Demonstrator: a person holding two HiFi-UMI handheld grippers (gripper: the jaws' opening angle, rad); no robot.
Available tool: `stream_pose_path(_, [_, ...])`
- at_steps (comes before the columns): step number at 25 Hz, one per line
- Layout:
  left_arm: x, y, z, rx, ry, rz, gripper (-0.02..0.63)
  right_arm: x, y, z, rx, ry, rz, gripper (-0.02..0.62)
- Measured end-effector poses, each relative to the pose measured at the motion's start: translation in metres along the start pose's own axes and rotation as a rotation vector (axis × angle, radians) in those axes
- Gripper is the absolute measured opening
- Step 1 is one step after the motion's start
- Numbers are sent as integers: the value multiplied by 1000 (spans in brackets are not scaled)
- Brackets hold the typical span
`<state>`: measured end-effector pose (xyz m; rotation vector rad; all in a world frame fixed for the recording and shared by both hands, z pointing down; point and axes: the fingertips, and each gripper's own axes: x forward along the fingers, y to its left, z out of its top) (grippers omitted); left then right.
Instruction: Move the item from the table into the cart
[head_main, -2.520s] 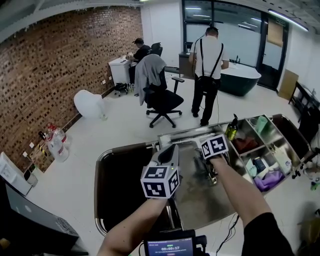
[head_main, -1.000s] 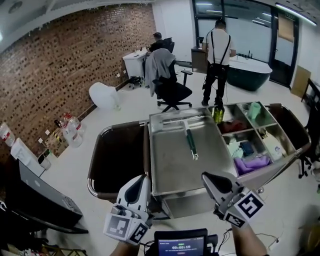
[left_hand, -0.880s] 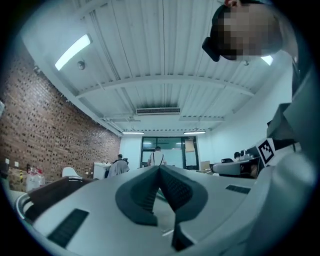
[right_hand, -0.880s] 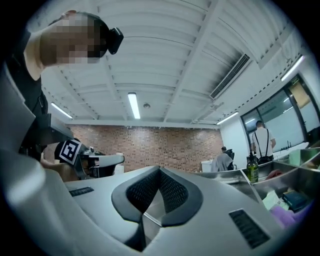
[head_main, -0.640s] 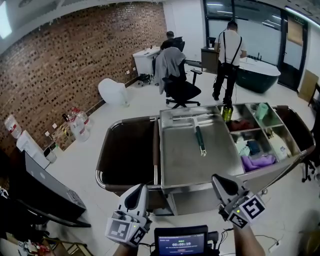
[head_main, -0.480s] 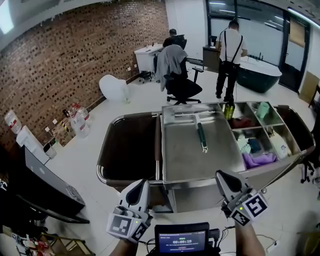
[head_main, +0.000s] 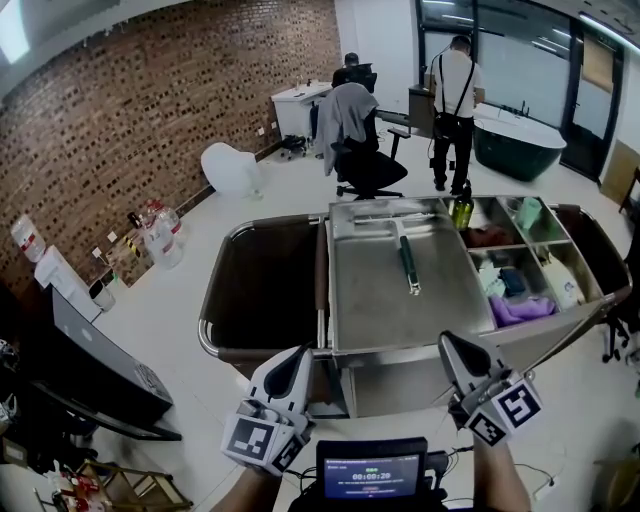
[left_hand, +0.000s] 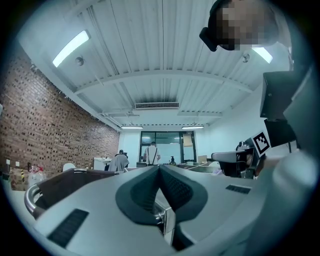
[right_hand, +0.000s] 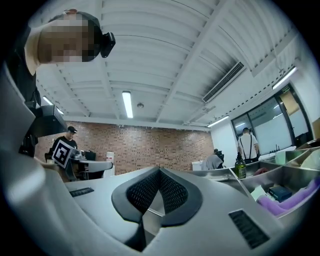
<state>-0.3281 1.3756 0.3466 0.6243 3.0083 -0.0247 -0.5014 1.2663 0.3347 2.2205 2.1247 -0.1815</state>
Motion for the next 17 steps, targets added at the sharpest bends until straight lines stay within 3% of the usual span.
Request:
stream_pose_path(4, [30, -9, -1, -7, 5, -3, 0, 5, -31, 4, -4, 5, 0, 0])
stream_pose_path(10, [1, 5, -5, -20, 5, -8, 0, 5, 2, -5, -8, 15, -11, 0])
stream_pose_path(17, [34, -9, -6, -24, 15, -5, 0, 4, -34, 2, -16, 24, -10, 0])
